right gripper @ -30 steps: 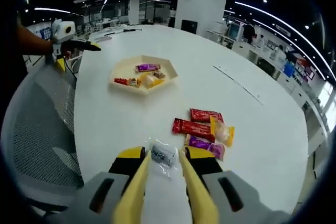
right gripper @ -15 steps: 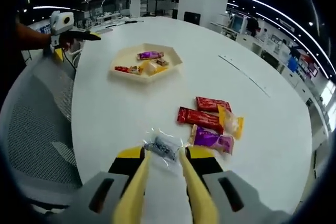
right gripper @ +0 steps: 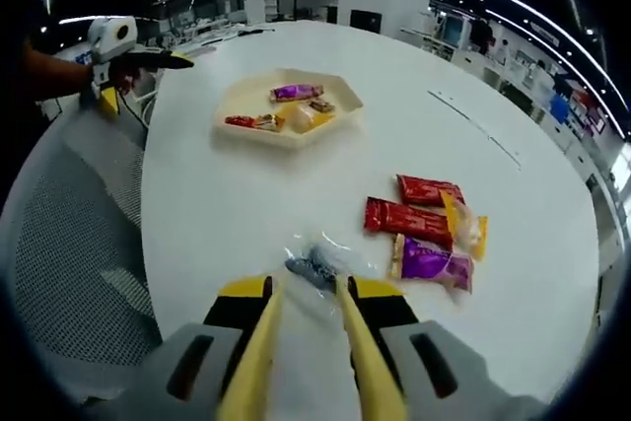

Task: Place the target food into the container with the food tongs after gripping and lifting it, then release it inside without dropping or visibly crushing the food.

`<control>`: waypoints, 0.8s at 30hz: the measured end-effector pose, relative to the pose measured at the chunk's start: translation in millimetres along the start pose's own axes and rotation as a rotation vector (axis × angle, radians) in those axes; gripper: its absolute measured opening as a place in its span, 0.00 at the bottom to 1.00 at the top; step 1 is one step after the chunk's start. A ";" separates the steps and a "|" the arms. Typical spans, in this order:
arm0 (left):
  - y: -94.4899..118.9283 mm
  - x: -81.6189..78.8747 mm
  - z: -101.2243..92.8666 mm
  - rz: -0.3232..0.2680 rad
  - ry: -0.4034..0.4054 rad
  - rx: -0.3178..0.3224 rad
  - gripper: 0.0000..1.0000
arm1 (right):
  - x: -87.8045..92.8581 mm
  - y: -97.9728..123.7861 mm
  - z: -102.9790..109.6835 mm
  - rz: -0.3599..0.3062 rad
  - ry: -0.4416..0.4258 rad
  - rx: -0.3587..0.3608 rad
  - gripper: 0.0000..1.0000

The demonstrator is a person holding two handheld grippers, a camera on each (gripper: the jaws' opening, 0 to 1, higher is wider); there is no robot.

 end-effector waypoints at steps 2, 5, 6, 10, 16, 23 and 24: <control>0.0 -0.1 0.0 -0.001 0.000 0.000 0.96 | -5.3 -1.2 0.0 -0.010 0.017 0.002 0.29; 0.0 -0.4 0.1 -0.002 0.001 0.000 0.96 | -11.6 -1.3 -1.7 -0.022 0.058 0.002 0.29; 0.2 -0.5 0.0 -0.002 0.003 -0.001 0.96 | -12.1 -1.5 -3.1 -0.022 0.076 0.005 0.29; 0.6 -0.9 -0.2 -0.003 0.002 -0.002 0.96 | -13.8 -3.2 -6.5 -0.025 0.111 0.002 0.28; 0.6 -0.7 0.0 -0.002 0.001 -0.001 0.96 | -12.7 -9.1 -11.7 -0.014 0.130 -0.001 0.29; 0.3 -0.5 0.2 -0.002 0.004 0.000 0.96 | -9.2 -11.7 -14.2 -0.007 0.088 -0.006 0.29; 0.2 -0.2 0.4 -0.002 0.003 0.000 0.96 | -8.8 -11.5 -14.1 -0.005 0.083 -0.006 0.29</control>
Point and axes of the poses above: the point that each gripper's makers call its tool centre point, and the gripper's own axes: y roughly backward along the fingers, z roughly to its left, x roughly out of its underside, the point moved 2 cm from there along y, roughly backward along the fingers, and after that the axes turned 8 degrees about x, right-handed, at the moved point
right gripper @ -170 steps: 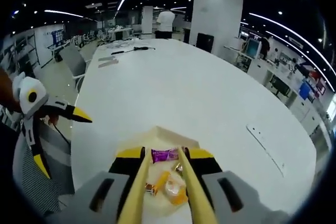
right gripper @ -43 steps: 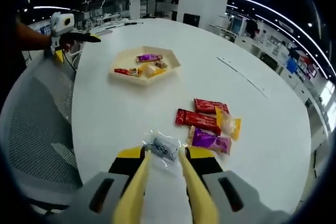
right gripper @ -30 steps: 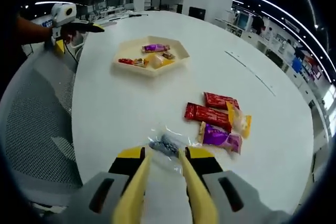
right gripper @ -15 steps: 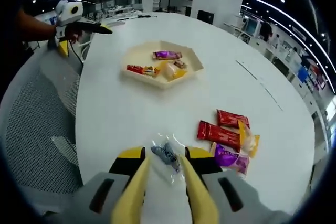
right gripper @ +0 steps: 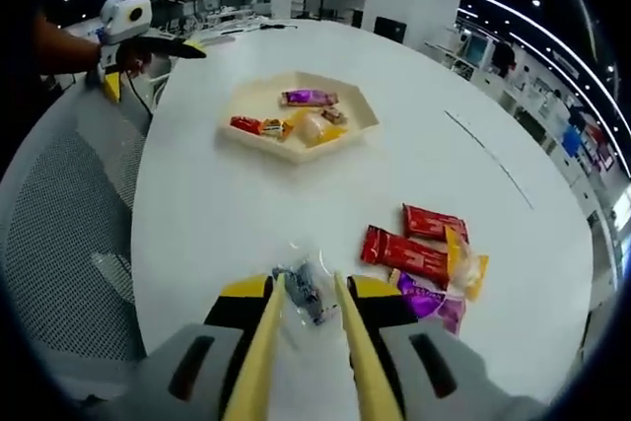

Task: Place the target food into the container with the food tongs after gripping and lifting it, then release it inside without dropping or visibly crushing the food.

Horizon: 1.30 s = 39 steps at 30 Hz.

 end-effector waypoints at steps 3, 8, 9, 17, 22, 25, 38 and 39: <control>-0.1 -0.2 -0.2 0.000 0.000 0.001 0.96 | 0.2 0.6 -1.7 -0.002 -0.028 0.005 0.28; -0.1 0.0 0.6 -0.001 0.001 -0.001 0.96 | -4.7 9.2 3.6 -0.022 -0.044 0.003 0.26; 0.0 0.1 0.8 -0.001 0.002 -0.002 0.96 | -4.9 10.7 4.3 -0.025 -0.031 0.007 0.27; 0.2 -0.9 0.1 -0.003 0.003 0.000 0.96 | 4.4 12.5 20.6 -0.007 0.103 0.018 0.28; 0.0 -0.4 0.2 -0.001 0.000 0.000 0.96 | 6.2 6.5 20.9 0.002 0.154 0.044 0.28; 0.1 0.0 0.5 -0.001 0.002 -0.001 0.96 | 3.7 4.6 18.8 0.002 0.157 0.043 0.28; 1.2 -0.8 1.8 -0.008 0.008 -0.008 0.96 | 4.9 2.1 15.0 0.036 0.242 0.047 0.28; 1.2 -0.9 1.8 -0.008 0.007 -0.008 0.95 | 4.7 2.7 15.3 0.036 0.239 0.046 0.28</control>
Point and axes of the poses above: the point that each gripper's makers call its tool centre point, and the gripper's own axes: y roughly backward along the fingers, z roughly to its left, x roughly out of its underside, the point moved 2 cm from there along y, roughly backward along the fingers, and after that the axes turned 8 degrees about x, right-handed, at the moved point
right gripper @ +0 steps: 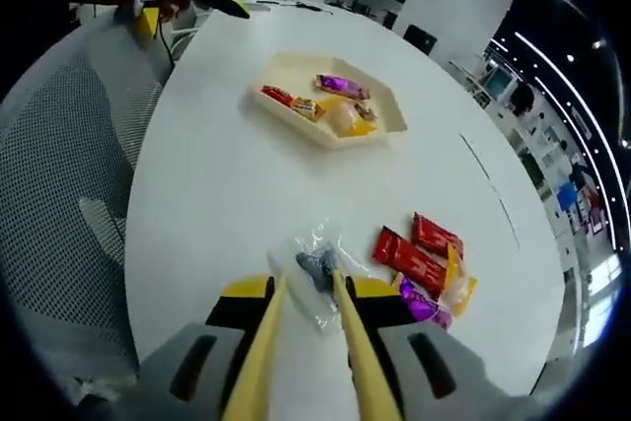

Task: Place the target food into the container with the food tongs after gripping and lifting it, then release it inside without dropping or visibly crushing the food.

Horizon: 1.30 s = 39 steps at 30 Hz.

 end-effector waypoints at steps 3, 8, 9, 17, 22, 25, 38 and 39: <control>0.0 -0.1 -0.5 0.000 0.001 0.001 0.95 | 0.6 -0.4 0.3 -0.001 0.007 0.002 0.27; -0.3 0.4 -0.3 0.001 0.000 0.002 0.95 | 0.6 -0.6 -1.1 0.008 -0.018 0.026 0.24; -0.3 0.5 -0.1 0.002 0.001 0.002 0.95 | -0.6 -0.6 -1.2 0.016 -0.031 0.037 0.23; 0.1 0.2 -0.5 0.002 0.002 0.000 0.95 | 1.6 1.3 -8.5 0.031 -0.081 0.053 0.20; -0.1 0.4 -0.1 0.002 0.001 0.000 0.95 | 9.8 5.9 -10.7 0.044 -0.040 0.059 0.24; 0.2 0.5 0.5 0.001 0.002 -0.002 0.95 | 15.0 8.4 -7.7 0.054 -0.008 0.059 0.25; -0.1 0.9 0.1 0.004 0.004 0.000 0.95 | 25.8 5.6 -17.2 0.115 -0.064 0.121 0.21; 0.0 0.7 0.1 0.003 0.004 -0.001 0.95 | 24.5 6.3 -17.8 0.112 -0.089 0.126 0.20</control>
Point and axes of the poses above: the point that each gripper's makers call its tool centre point, and the gripper's own axes: y roughly backward along the fingers, z roughly to its left, x roughly out of its underside, the point moved 2 cm from there along y, roughly backward along the fingers, and after that the axes turned 8 degrees about x, right-handed, at the moved point
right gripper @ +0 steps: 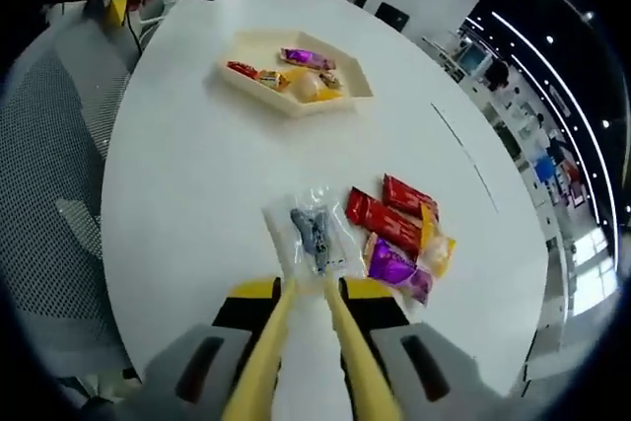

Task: Place the target food into the container with the food tongs after gripping and lifting it, then release it inside without dropping or visibly crushing the food.

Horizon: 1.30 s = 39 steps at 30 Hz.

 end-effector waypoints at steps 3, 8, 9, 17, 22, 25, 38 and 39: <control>0.3 -0.2 0.2 -0.001 0.001 -0.002 0.95 | -1.0 1.4 -3.4 0.019 -0.076 -0.001 0.17; 0.2 -0.6 -0.4 -0.001 0.000 0.001 0.95 | -2.0 3.8 -12.4 0.067 -0.202 0.007 0.13; 0.2 -0.6 -0.3 -0.001 0.000 0.001 0.95 | -2.4 4.4 -12.8 0.067 -0.198 0.012 0.12; 0.0 -0.5 -1.0 0.000 -0.001 0.004 0.95 | -12.1 9.8 -19.8 0.043 -0.298 -0.012 0.11; -0.3 -0.2 -1.2 0.001 -0.002 0.005 0.95 | -30.3 16.2 -18.5 -0.010 -0.387 -0.074 0.12; -0.3 -0.1 -1.5 0.003 -0.003 0.005 0.95 | -39.1 21.8 -18.6 -0.039 -0.439 -0.099 0.12; -0.5 -0.1 -1.4 0.004 -0.006 0.007 0.95 | -35.9 28.7 -10.1 -0.040 -0.401 -0.100 0.12; -0.5 -0.1 -1.5 0.005 -0.006 0.008 0.95 | -36.5 28.7 -10.7 -0.040 -0.402 -0.097 0.12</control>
Point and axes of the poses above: the point that each gripper's makers call its tool centre point, and the gripper's own axes: y roughly backward along the fingers, z roughly to its left, x roughly out of its underside, the point moved 2 cm from there along y, roughly backward along the fingers, and after that the axes turned 8 degrees about x, right-handed, at the moved point
